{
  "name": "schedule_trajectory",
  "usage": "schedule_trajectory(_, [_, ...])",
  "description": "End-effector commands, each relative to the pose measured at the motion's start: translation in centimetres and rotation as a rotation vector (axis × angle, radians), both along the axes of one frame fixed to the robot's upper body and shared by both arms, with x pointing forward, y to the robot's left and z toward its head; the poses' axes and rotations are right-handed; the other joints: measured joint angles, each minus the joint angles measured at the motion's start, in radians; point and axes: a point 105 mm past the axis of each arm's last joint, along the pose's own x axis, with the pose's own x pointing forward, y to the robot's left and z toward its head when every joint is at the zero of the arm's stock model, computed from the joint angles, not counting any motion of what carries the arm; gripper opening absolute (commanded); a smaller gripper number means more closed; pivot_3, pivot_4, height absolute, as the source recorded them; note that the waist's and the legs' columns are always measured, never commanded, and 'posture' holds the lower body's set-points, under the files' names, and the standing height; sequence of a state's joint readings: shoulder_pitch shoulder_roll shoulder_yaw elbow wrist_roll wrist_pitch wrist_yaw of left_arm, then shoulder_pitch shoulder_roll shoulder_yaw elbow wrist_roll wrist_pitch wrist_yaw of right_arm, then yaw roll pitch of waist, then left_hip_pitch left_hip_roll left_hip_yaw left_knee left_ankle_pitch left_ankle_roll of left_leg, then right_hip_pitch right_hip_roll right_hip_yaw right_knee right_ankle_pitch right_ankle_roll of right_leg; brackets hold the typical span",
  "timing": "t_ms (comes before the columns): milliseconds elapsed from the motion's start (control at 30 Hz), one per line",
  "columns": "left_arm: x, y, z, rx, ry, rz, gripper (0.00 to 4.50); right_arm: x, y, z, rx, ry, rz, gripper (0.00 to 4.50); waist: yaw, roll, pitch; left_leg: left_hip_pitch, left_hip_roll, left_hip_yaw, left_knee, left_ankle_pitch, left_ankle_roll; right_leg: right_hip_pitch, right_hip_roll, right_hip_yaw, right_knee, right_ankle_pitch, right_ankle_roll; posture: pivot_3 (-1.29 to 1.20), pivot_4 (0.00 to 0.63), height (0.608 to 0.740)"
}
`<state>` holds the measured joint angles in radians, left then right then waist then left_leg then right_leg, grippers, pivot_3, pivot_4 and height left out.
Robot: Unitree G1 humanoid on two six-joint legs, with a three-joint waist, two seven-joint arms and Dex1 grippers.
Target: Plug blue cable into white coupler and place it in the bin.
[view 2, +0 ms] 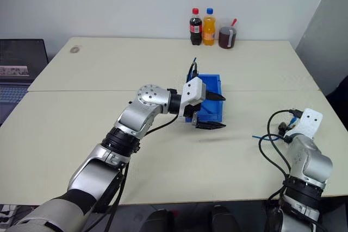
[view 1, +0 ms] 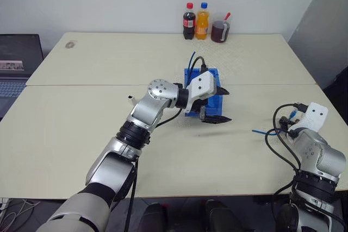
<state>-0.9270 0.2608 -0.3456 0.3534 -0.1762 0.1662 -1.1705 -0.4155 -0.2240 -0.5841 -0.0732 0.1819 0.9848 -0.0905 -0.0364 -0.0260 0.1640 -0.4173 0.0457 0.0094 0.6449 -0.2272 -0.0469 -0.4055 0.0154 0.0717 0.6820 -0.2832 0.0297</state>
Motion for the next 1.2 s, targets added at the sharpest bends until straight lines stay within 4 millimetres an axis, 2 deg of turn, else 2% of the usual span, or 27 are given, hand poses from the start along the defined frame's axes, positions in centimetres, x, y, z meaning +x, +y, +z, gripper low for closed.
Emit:
schedule_trajectory(33, [-0.1, -0.3, 1.9, -0.034, -0.054, -0.019, 4.50, 0.2, 0.0, -0.4, 0.068, -0.008, -0.016, 2.37, -0.001, 0.000, 0.000, 0.000, 0.000, 0.000, 0.000, 0.000, 0.000, 0.000, 0.000, 0.000, 0.000, 0.000, 0.000, 0.00, 0.150, 0.740])
schedule_trajectory(367, [0.3, 0.2, 2.2, -0.020, -0.035, -0.004, 4.50, 0.8, 0.2, -0.1, 0.060, -0.024, -0.009, 0.01, -0.017, 0.000, 0.000, 0.000, 0.000, 0.000, 0.000, 0.000, 0.000, 0.000, 0.000, 0.000, 0.000, 0.000, 0.000, 0.00, 0.150, 0.740])
schedule_trajectory(500, [-0.1, 0.5, 1.3, -0.003, -0.030, -0.007, 4.50, 0.9, 0.5, 0.2, 0.007, -0.031, 0.028, 0.01, -0.020, 0.000, 0.000, 0.000, 0.000, 0.000, 0.000, 0.000, 0.000, 0.000, 0.000, 0.000, 0.000, 0.000, 0.000, 0.00, 0.150, 0.740])
schedule_trajectory(767, [-0.7, 0.6, 0.9, -0.003, -0.031, -0.008, 4.50, 1.4, 1.5, 1.2, -0.124, -0.064, 0.139, 0.01, -0.021, 0.000, 0.000, 0.000, 0.000, 0.000, 0.000, 0.000, 0.000, 0.000, 0.000, 0.000, 0.000, 0.000, 0.000, 0.00, 0.150, 0.740])
schedule_trajectory(867, [-1.1, 1.0, 0.9, -0.011, -0.031, -0.011, 4.50, 1.6, 4.2, 2.4, -0.178, -0.107, 0.341, 0.01, -0.021, 0.000, 0.000, 0.000, 0.000, 0.000, 0.000, 0.000, 0.000, 0.000, 0.000, 0.000, 0.000, 0.000, 0.000, 0.00, 0.150, 0.740])
schedule_trajectory(1000, [-1.2, 2.6, 0.1, 0.000, -0.007, 0.014, 4.50, 0.4, 7.9, 3.4, -0.322, -0.117, 0.708, 0.01, -0.020, 0.002, 0.001, -0.001, 0.000, 0.000, 0.000, 0.000, 0.000, 0.000, 0.000, 0.000, -0.001, 0.000, 0.001, 0.00, 0.150, 0.740])
schedule_trajectory(1133, [-1.2, 4.3, -0.9, 0.021, 0.005, 0.051, 4.50, -0.6, 8.8, 4.1, -0.476, -0.106, 0.901, 0.01, -0.018, 0.002, 0.001, 0.000, 0.000, -0.001, 0.000, 0.000, 0.000, 0.000, 0.000, 0.000, 0.000, -0.001, 0.002, 0.00, 0.150, 0.740])
schedule_trajectory(1200, [-1.0, 5.9, -1.3, 0.017, 0.004, 0.102, 4.50, -1.0, 9.3, 4.6, -0.521, -0.111, 1.002, 0.01, -0.019, 0.002, 0.001, 0.000, 0.000, -0.001, 0.000, 0.000, 0.000, 0.000, 0.000, 0.000, 0.000, -0.001, 0.002, 0.00, 0.150, 0.740])
